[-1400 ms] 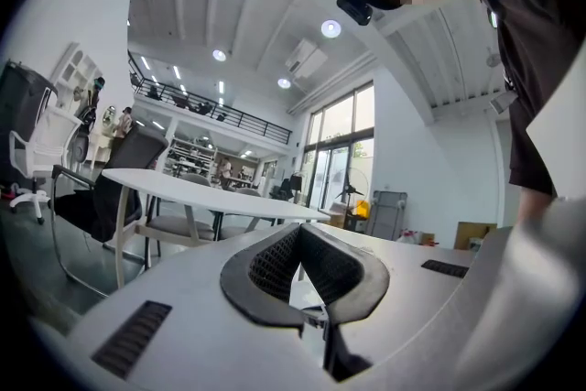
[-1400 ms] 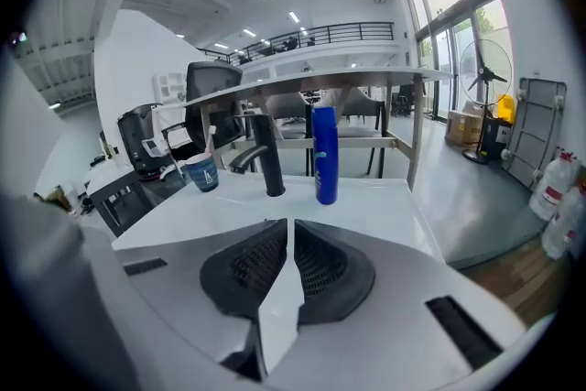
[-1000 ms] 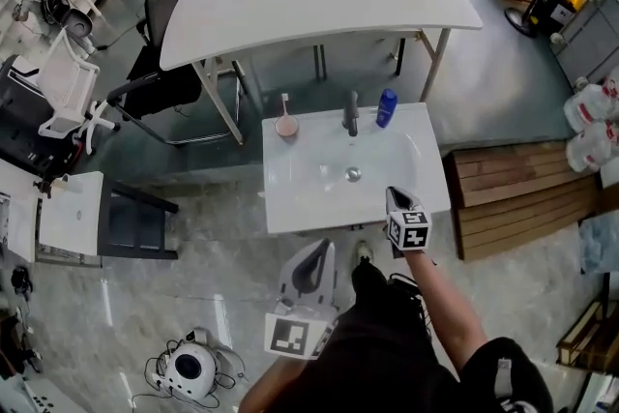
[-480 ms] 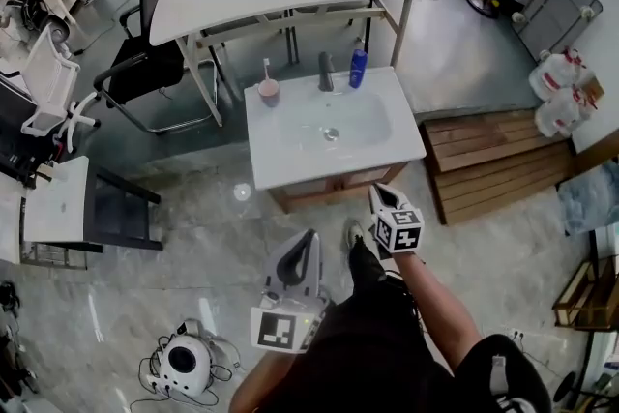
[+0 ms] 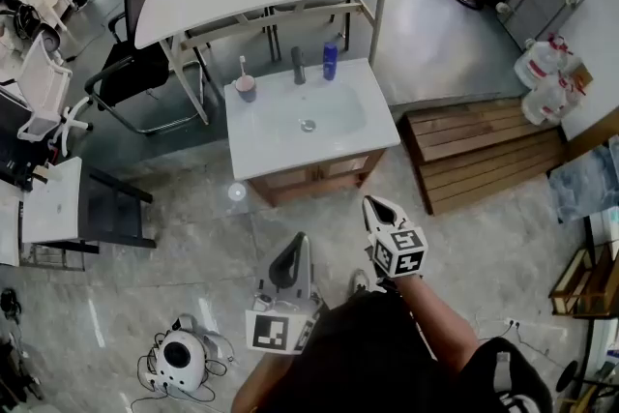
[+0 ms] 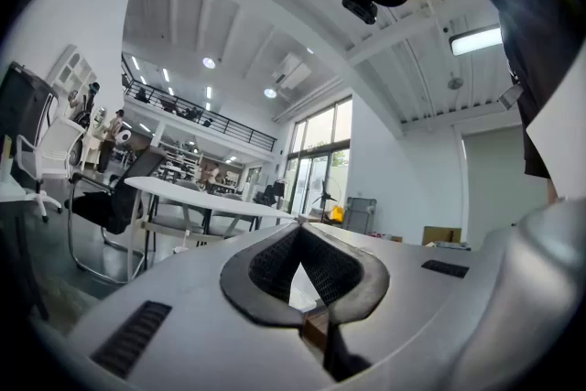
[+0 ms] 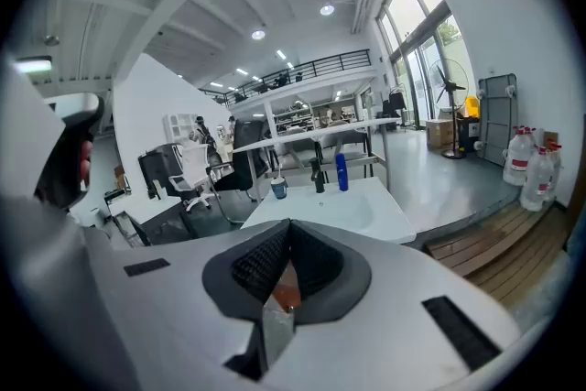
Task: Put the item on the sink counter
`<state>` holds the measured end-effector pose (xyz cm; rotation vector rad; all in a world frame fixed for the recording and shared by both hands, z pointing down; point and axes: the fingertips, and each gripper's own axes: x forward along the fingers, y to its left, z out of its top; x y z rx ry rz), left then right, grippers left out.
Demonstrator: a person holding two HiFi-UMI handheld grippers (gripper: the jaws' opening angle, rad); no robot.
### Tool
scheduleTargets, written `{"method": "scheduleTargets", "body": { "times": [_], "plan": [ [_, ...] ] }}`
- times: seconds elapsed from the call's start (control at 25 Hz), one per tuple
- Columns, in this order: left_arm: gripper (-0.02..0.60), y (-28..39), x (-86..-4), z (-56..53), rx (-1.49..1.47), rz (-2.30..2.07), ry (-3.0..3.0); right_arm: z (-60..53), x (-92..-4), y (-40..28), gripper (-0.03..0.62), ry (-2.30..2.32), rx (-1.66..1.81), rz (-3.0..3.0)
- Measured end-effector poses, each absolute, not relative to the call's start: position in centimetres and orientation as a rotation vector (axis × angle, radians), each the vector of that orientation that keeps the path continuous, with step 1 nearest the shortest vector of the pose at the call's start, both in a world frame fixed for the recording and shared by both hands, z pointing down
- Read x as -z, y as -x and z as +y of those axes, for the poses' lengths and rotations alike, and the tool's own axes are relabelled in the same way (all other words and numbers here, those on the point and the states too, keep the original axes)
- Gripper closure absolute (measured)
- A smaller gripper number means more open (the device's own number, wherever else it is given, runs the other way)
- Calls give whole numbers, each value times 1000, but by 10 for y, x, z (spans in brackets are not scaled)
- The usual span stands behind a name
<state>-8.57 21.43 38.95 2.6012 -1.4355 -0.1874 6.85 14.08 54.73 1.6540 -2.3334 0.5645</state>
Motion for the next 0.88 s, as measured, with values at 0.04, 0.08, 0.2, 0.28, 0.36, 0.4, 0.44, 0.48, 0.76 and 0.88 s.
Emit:
{"method": "scheduleTargets", "body": {
  "times": [0.04, 0.08, 0.2, 0.28, 0.36, 0.4, 0.44, 0.48, 0.76, 0.88],
  "plan": [
    [566, 79, -390, 216, 181, -1440, -2607, 146, -540, -75, 585, -1657, -559, -2344],
    [566, 72, -391, 217, 173, -1443, -2615, 152, -533, -82, 585, -1662, -553, -2356],
    [566, 53, -393, 222, 160, -1448, -2641, 168, -514, -100, 585, -1670, -536, -2386],
    [565, 41, -391, 228, 154, -1439, -2637, 180, -503, -110, 585, -1672, -526, -2404],
    [565, 30, -389, 233, 155, -1425, -2619, 193, -492, -117, 585, -1682, -521, -2425],
    [565, 26, -389, 235, 154, -1422, -2622, 199, -486, -120, 585, -1688, -518, -2438],
    [566, 23, -389, 237, 151, -1422, -2631, 205, -481, -122, 585, -1692, -513, -2452],
    [565, 20, -389, 239, 147, -1425, -2641, 211, -475, -123, 585, -1693, -506, -2467],
    [565, 14, -381, 256, 162, -1461, -2619, 256, -441, -117, 585, -1660, -435, -2546],
    [566, 14, -383, 262, 153, -1486, -2614, 266, -436, -117, 585, -1656, -434, -2561]
  ]
}}
